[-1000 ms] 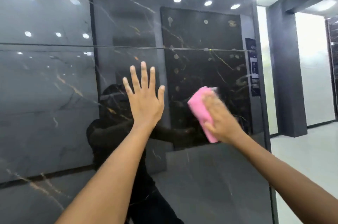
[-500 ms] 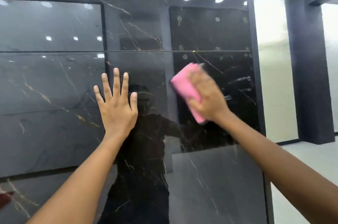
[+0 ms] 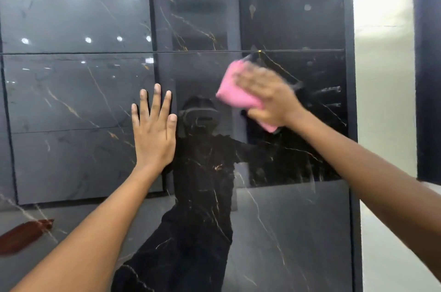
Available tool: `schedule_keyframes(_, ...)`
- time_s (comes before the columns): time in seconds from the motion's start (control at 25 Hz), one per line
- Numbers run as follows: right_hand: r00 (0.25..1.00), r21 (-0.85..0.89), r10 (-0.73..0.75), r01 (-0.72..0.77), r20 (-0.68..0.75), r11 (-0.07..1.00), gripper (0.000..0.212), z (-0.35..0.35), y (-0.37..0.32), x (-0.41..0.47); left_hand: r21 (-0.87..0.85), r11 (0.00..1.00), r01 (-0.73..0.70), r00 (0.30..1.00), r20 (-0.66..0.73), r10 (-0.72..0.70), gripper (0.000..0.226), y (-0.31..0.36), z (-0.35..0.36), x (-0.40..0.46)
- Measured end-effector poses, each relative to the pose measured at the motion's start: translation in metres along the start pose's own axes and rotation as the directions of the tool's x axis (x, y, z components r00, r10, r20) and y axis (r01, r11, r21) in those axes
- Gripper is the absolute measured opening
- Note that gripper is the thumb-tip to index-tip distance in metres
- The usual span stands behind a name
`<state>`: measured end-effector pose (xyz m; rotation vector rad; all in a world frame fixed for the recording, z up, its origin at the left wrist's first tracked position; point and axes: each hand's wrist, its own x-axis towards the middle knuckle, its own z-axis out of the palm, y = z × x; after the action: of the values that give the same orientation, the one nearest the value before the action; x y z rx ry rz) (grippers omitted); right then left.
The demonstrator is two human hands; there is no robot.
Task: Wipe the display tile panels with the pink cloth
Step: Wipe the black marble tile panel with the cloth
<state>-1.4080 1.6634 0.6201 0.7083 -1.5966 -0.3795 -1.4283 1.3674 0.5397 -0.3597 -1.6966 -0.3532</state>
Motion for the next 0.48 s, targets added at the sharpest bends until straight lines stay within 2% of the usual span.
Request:
schedule_keyframes(0.04, 0.947, 0.057, 0.311, -0.307, -0.085, 0.950, 0.072, -0.006, 0.011, -0.008, 0.004, 1.000, 0.004, 1.000, 0.004, -0.004, 0.057, 0.000, 0.000, -0.014)
schedule_keyframes(0.08, 0.849, 0.108, 0.513, -0.502, -0.125, 0.858, 0.073, -0.007, 0.009, -0.020, 0.019, 1.000, 0.003, 1.000, 0.008, -0.003, 0.057, -0.001, 0.002, -0.032)
schedule_keyframes(0.12, 0.794, 0.124, 0.590, -0.577, -0.145, 0.807, 0.074, 0.000, -0.006, -0.035, 0.041, 0.999, -0.005, 1.000, 0.017, 0.005, 0.057, -0.001, 0.006, -0.051)
schedule_keyframes(0.16, 0.819, 0.114, 0.552, -0.540, -0.154, 0.834, 0.076, 0.012, -0.032, -0.057, 0.069, 0.997, -0.019, 1.000, 0.018, 0.018, 0.058, -0.001, 0.011, -0.069)
schedule_keyframes(0.2, 0.907, 0.086, 0.405, -0.397, -0.117, 0.914, 0.079, 0.023, -0.067, -0.082, 0.099, 0.995, -0.025, 1.000, 0.011, 0.024, 0.058, 0.000, 0.015, -0.083)
schedule_keyframes(0.24, 0.990, 0.074, 0.143, -0.142, -0.008, 0.987, 0.080, 0.033, -0.108, -0.110, 0.116, 0.993, -0.008, 1.000, 0.008, 0.007, 0.058, 0.001, 0.018, -0.094)
schedule_keyframes(0.28, 0.975, 0.092, -0.182, 0.171, 0.125, 0.981, 0.078, 0.037, -0.146, -0.139, 0.115, 0.993, 0.021, 1.000, 0.017, -0.023, 0.059, 0.004, 0.018, -0.103)
schedule_keyframes(0.32, 0.850, 0.144, -0.464, 0.441, 0.250, 0.886, 0.074, 0.037, -0.169, -0.161, 0.102, 0.994, 0.034, 0.999, 0.031, -0.038, 0.059, 0.005, 0.018, -0.111)
schedule_keyframes(0.36, 0.708, 0.187, -0.634, 0.608, 0.311, 0.771, 0.071, 0.035, -0.172, -0.171, 0.093, 0.995, 0.027, 0.998, 0.046, -0.032, 0.059, 0.005, 0.018, -0.120)
schedule_keyframes(0.4, 0.647, 0.195, -0.695, 0.673, 0.312, 0.714, 0.069, 0.031, -0.158, -0.166, 0.092, 0.996, 0.012, 0.998, 0.053, -0.017, 0.058, 0.004, 0.018, -0.128)
schedule_keyframes(0.44, 0.714, 0.146, -0.642, 0.629, 0.280, 0.763, 0.067, 0.025, -0.135, -0.152, 0.094, 0.996, 0.001, 0.998, 0.056, -0.007, 0.058, 0.003, 0.017, -0.135)
schedule_keyframes(0.48, 0.852, 0.085, -0.471, 0.464, 0.229, 0.882, 0.067, 0.020, -0.109, -0.135, 0.089, 0.996, -0.002, 0.998, 0.056, -0.003, 0.058, 0.001, 0.018, -0.142)
